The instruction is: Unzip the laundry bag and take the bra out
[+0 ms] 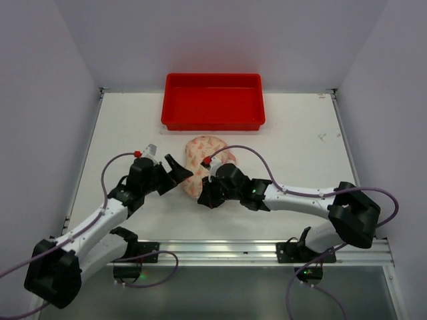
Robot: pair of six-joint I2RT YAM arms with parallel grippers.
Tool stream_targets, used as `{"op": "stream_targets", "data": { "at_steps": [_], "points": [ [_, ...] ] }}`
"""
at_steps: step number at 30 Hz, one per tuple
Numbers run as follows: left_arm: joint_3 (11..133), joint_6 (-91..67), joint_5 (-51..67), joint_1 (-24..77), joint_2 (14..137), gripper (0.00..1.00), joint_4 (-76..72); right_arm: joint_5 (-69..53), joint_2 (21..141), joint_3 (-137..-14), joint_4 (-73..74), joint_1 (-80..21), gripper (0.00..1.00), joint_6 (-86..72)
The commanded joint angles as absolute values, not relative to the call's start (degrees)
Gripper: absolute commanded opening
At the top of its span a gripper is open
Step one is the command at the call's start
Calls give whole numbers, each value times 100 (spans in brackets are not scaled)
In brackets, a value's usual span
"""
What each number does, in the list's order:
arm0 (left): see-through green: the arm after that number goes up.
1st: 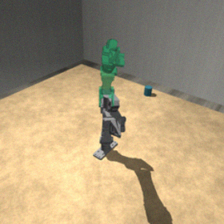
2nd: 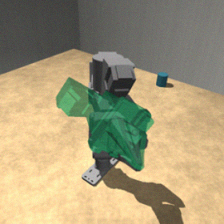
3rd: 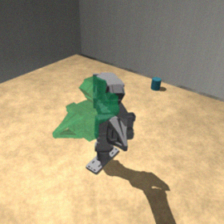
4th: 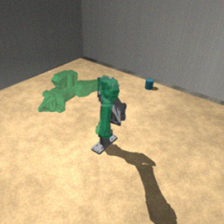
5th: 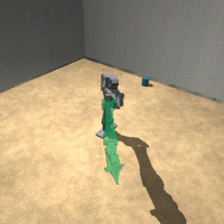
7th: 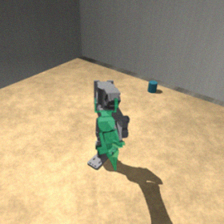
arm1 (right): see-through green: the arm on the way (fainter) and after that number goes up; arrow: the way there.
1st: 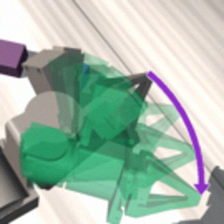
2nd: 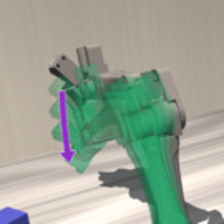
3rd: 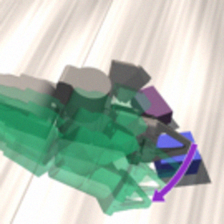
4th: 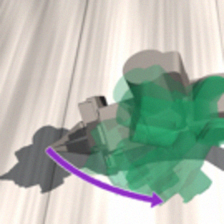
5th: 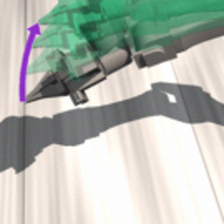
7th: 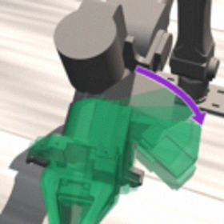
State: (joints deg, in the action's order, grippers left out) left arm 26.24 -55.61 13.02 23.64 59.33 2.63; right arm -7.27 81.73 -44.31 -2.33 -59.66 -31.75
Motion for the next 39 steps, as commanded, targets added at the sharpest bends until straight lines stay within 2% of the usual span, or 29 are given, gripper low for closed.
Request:
{"op": "stream_targets", "data": {
  "at_steps": [1, 3, 7, 11, 12, 13, 14, 16, 17, 20, 24, 28, 30, 34, 37, 38, 39],
  "points": [
    [2216, -6247, 519, 2329, 4907, 100, 1063, -958, 8419, -4939, -800, -6038, 0, -3314],
    [1917, -6476, 615, 2329, 4405, 100, 1072, -1011, 8639, -5097, -835, -6047, 0, -3287],
    [1521, -6995, 1045, 2347, 4332, 97, 494, -941, 8903, -5247, -914, -6143, 0, -3217],
    [1389, -7250, 1195, 2417, 4736, 81, -245, -896, 9052, -5247, -1028, -6161, 0, -3252],
    [1397, -7277, 1213, 2434, 4789, 70, -333, -879, 9061, -5230, -1046, -6161, 0, -3252],
    [1415, -7286, 1204, 2443, 4834, 63, -412, -870, 9044, -5229, -1028, -6170, 0, -3252],
    [1450, -7277, 1195, 2452, 4904, 45, -413, -853, 9027, -5229, -1002, -6161, 0, -3243],
    [1503, -7216, 1125, 2452, 4922, 25, -343, -642, 8852, -5168, -809, -6161, 0, -3191],
    [1512, -7207, 1116, 2452, 4922, 11, -291, -563, 8746, -5003, -695, -6161, 0, -3173],
    [1503, -7102, 1099, 2426, 4939, 0, -229, -89, 8308, -4608, -397, -6117, 0, -2971],
    [1547, -6741, 1432, 2286, 5202, 0, -219, -9, 7569, -3956, 447, -5801, 0, -2742],
    [1870, -5952, 1898, 2101, 5747, 0, -203, 255, 6778, -3472, 1299, -4969, 0, -2812],
    [2091, -5574, 2108, 2022, 6186, 0, -62, -208, 6374, -3217, 1101, -4790, 0, -2725],
    [3177, -4379, 2364, 1978, 7029, 1, 395, -544, 6705, -3594, 1152, -5000, 0, -2558],
    [4056, -3798, 2285, 1925, 7898, 12, 747, -860, 7248, -4024, 766, -5456, 0, -2627],
    [4226, -3736, 2285, 1907, 8041, 25, 764, -966, 7416, -4286, 504, -5554, 0, -2732],
    [4367, -3744, 2337, 1881, 8164, 32, 791, -1054, 7575, -4428, 370, -5642, 0, -2786]
  ]
}}
